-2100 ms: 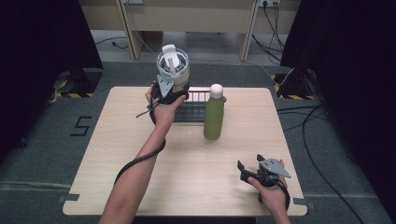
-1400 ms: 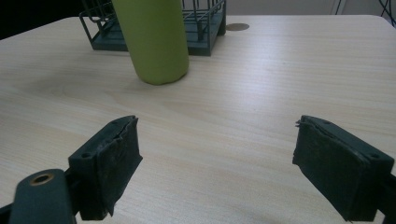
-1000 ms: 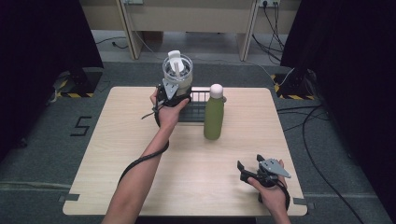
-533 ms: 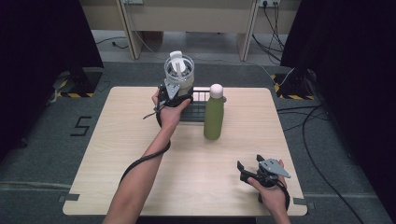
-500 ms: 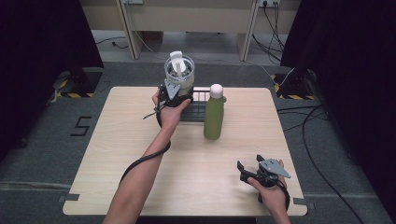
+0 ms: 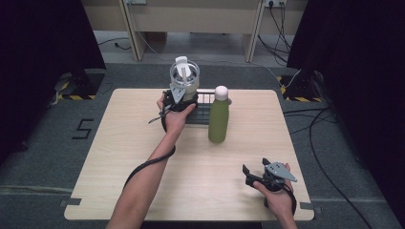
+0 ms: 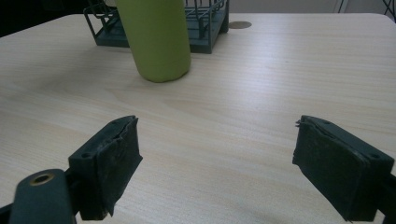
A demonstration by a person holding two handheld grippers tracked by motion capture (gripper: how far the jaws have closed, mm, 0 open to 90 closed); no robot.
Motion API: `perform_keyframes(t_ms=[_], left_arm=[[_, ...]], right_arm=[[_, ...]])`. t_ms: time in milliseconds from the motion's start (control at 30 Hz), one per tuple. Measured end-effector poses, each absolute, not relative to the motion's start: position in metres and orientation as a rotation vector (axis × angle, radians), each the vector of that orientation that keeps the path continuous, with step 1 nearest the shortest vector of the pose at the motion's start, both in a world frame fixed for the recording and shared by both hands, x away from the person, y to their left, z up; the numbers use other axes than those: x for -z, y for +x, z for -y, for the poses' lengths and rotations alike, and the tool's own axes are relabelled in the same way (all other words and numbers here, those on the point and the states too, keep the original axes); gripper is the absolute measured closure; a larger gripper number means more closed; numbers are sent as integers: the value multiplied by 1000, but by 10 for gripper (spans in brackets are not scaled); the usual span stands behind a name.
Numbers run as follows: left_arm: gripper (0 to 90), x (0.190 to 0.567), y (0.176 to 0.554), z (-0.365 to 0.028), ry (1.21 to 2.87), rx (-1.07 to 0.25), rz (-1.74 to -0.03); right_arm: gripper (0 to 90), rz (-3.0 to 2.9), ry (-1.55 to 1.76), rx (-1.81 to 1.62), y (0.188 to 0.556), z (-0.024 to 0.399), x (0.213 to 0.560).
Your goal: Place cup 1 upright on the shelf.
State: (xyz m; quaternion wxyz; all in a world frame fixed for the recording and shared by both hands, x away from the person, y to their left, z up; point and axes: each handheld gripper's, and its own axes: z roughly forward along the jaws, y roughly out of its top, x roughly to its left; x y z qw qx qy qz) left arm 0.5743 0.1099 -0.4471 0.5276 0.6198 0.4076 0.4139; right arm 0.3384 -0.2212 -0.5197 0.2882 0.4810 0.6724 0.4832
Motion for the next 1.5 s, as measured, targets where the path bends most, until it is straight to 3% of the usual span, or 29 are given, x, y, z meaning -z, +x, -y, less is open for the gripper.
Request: perform_keyframes(t_ms=[1500], left_arm=[[84, 457, 582, -115, 1521, -944, -1002]], right_arm=[[143, -1806, 1284, -1296, 338, 219, 520]])
